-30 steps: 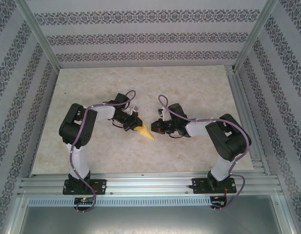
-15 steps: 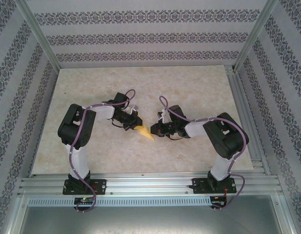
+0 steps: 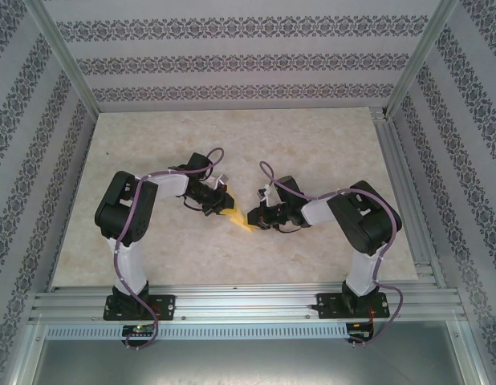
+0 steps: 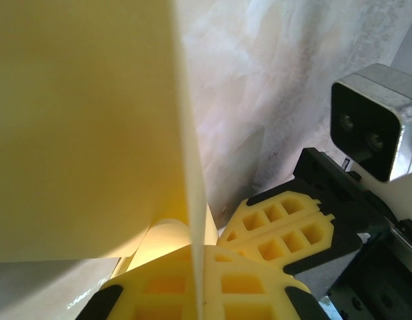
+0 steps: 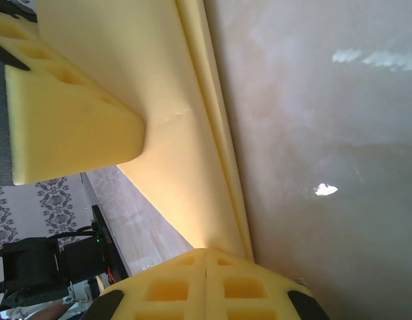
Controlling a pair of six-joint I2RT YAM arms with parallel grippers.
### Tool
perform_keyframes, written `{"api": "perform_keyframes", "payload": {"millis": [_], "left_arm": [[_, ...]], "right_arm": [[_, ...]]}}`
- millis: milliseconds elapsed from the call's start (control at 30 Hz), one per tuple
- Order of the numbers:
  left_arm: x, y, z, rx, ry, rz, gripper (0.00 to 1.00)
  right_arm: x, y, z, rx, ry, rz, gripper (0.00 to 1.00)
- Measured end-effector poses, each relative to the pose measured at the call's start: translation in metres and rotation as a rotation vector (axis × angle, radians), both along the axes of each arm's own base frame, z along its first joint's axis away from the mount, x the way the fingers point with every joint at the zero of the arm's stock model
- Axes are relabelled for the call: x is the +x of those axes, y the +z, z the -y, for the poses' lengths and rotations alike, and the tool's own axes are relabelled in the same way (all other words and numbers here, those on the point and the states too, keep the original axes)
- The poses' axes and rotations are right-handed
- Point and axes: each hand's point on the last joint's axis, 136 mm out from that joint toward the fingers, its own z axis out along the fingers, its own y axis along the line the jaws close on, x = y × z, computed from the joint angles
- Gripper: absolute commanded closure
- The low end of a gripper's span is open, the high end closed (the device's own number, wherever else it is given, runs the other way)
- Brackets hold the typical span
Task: Fold a paper plane with a square sheet of paper (pick it up from the middle)
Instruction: Fold the wing for the fifth time at the center of the table.
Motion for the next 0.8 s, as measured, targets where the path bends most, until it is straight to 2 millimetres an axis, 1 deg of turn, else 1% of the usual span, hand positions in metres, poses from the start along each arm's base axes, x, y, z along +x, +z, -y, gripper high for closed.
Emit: {"api": "perform_keyframes", "payload": {"millis": [133,300,500,800], "left_arm": [[-0.002,0.0,-0.001,0.005,-0.004,0.008,1.0],[-0.006,-0.004,-0.006,0.031,-0.006,0.012,1.0],[-0.009,-0.006,-0.009,0.045,-0.005,0.009,1.0],[-0.013,-0.01,-0.012,0.059,-0.003,-0.006,1.0]], "right_arm": [[-0.001,0.0,0.0,0.001,0.004,-0.006,0.94],[-0.001,0.0,0.0,-0.003,0.005,-0.016,0.94],[-0.004,0.001,0.001,-0.005,0.008,-0.024,0.97],[-0.015,0.0,-0.005,-0.042,0.065,-0.031,0.97]]}}
